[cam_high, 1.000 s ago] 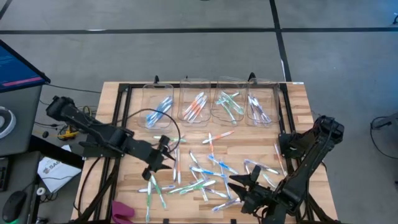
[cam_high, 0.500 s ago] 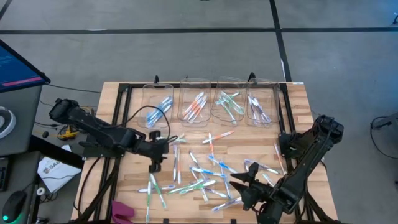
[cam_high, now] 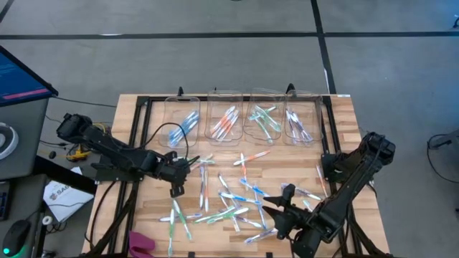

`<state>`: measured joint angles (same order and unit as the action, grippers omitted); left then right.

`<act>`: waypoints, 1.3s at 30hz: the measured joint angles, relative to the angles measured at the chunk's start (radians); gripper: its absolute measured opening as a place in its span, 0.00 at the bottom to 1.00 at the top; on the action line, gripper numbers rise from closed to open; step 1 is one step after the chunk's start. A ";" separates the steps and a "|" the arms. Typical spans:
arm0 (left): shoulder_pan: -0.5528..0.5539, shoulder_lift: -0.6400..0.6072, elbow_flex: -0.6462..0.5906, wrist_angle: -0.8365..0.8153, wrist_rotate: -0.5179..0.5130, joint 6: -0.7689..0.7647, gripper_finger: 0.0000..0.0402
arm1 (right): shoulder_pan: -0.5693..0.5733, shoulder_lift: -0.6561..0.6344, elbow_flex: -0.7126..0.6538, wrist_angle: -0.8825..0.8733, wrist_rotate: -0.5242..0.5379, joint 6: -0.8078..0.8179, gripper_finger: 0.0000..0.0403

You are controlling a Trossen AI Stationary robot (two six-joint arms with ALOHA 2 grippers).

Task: Pick & Place Toothbrushes
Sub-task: Adjust the left transparent bin

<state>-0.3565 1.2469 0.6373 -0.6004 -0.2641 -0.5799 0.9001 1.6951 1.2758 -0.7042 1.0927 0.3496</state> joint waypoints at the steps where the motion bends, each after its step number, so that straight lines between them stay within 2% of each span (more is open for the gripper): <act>1: 0.000 0.000 0.000 0.001 -0.011 0.026 0.37 | 0.000 0.000 0.000 0.000 0.000 0.000 0.37; 5: 0.005 0.000 0.000 0.006 -0.084 0.154 0.37 | 0.000 0.000 0.000 0.000 -0.001 0.000 0.37; 14: 0.127 0.000 0.000 0.033 -0.077 0.338 0.37 | 0.000 0.000 0.000 0.000 -0.003 0.010 0.37; 24: 0.156 0.000 0.000 0.112 -0.075 0.784 0.37 | -0.025 0.000 0.000 0.000 -0.064 0.011 0.37; 30: 0.160 0.016 0.000 0.112 -0.071 0.838 0.37 | -0.040 0.000 0.000 0.000 -0.083 0.011 0.37; 39: 0.248 0.162 0.001 0.129 -0.071 0.838 0.37 | -0.046 0.000 0.000 0.002 -0.100 0.011 0.37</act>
<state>-0.1087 1.4093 0.6380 -0.4713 -0.3347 0.2581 0.8543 1.6951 1.2762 -0.7025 0.9925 0.3603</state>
